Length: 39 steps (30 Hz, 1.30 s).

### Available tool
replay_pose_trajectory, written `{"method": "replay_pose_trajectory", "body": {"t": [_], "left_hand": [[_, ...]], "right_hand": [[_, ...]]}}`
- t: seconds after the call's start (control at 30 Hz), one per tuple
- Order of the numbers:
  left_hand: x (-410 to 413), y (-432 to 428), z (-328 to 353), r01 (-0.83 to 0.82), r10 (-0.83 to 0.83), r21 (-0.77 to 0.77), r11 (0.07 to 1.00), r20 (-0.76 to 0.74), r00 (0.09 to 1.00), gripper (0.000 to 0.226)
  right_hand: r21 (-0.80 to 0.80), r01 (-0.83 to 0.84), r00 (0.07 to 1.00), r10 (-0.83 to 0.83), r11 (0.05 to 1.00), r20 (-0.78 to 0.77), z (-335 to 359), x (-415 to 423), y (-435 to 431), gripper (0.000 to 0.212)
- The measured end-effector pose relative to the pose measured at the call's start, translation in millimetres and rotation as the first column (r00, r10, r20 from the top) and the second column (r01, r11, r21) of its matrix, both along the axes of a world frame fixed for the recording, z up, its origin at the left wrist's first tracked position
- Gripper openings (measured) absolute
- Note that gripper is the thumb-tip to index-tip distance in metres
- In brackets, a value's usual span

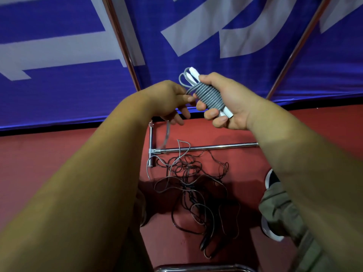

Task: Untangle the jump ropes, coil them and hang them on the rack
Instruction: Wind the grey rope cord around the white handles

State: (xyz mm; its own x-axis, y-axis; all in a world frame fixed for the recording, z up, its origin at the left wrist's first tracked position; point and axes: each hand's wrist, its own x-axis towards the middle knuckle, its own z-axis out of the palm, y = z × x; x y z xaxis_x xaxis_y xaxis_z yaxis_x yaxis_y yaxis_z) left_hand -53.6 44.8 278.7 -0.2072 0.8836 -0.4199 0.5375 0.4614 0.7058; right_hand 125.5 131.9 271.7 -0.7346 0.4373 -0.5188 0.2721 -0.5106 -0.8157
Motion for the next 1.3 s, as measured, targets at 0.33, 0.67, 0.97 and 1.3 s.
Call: {"method": "replay_pose_trajectory", "body": {"t": [0.33,0.67,0.97,1.3], "left_hand": [[-15.1,-1.6,10.6,0.263,-0.226,0.137,0.955,-0.235,0.945,0.021],[-5.5,4.1,20.0,0.262,-0.183,0.193,0.946,-0.348,0.919,0.024],[1.6,10.9,8.7,0.396,-0.313,0.014,0.918,-0.588,0.746,0.030],[1.0,6.8,11.1,0.152,-0.169,-0.074,0.986,-0.478,0.862,0.031]], "right_hand": [[-0.169,-0.462,0.886,0.462,0.871,-0.039,9.7,10.4,-2.6,0.059],[-0.075,-0.458,0.809,0.450,0.886,0.378,-11.9,0.3,-7.0,0.040],[0.093,-0.042,0.924,0.003,0.995,0.383,-35.8,-6.1,2.4,0.024],[0.149,0.037,0.987,-0.060,0.988,0.152,-25.8,-15.0,-3.4,0.052]]}}
